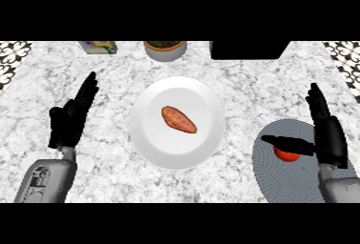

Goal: Pick the sweet potato from the placemat and place it in the plate

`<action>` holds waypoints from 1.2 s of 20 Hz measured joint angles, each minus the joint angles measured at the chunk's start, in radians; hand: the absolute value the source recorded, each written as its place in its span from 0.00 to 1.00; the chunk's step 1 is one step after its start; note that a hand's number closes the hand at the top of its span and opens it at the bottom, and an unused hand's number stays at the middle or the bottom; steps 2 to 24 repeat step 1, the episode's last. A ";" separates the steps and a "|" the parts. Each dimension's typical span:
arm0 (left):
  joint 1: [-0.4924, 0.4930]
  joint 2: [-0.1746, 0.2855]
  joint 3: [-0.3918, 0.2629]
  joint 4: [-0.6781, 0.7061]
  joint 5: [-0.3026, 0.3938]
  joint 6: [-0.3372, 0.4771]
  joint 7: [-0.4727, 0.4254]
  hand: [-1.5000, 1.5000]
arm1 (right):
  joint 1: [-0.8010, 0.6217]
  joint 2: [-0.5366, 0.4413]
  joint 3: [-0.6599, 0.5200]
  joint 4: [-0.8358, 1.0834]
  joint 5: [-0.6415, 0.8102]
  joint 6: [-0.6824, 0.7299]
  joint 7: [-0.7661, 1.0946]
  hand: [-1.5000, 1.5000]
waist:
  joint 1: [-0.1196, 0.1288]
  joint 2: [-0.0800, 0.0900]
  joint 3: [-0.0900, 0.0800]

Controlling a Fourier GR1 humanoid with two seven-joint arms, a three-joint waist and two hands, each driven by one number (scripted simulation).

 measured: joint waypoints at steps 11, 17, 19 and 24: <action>-0.004 0.000 0.002 -0.008 0.002 -0.004 0.012 0.50 | -0.007 0.006 -0.019 0.036 -0.006 0.018 -0.030 0.00 | 0.001 0.000 0.000; -0.004 0.000 0.002 -0.008 0.002 -0.004 0.012 0.50 | -0.007 0.006 -0.019 0.036 -0.006 0.018 -0.030 0.00 | 0.001 0.000 0.000; -0.004 0.000 0.002 -0.008 0.002 -0.004 0.012 0.50 | -0.007 0.006 -0.019 0.036 -0.006 0.018 -0.030 0.00 | 0.001 0.000 0.000; -0.004 0.000 0.002 -0.008 0.002 -0.004 0.012 0.50 | -0.007 0.006 -0.019 0.036 -0.006 0.018 -0.030 0.00 | 0.001 0.000 0.000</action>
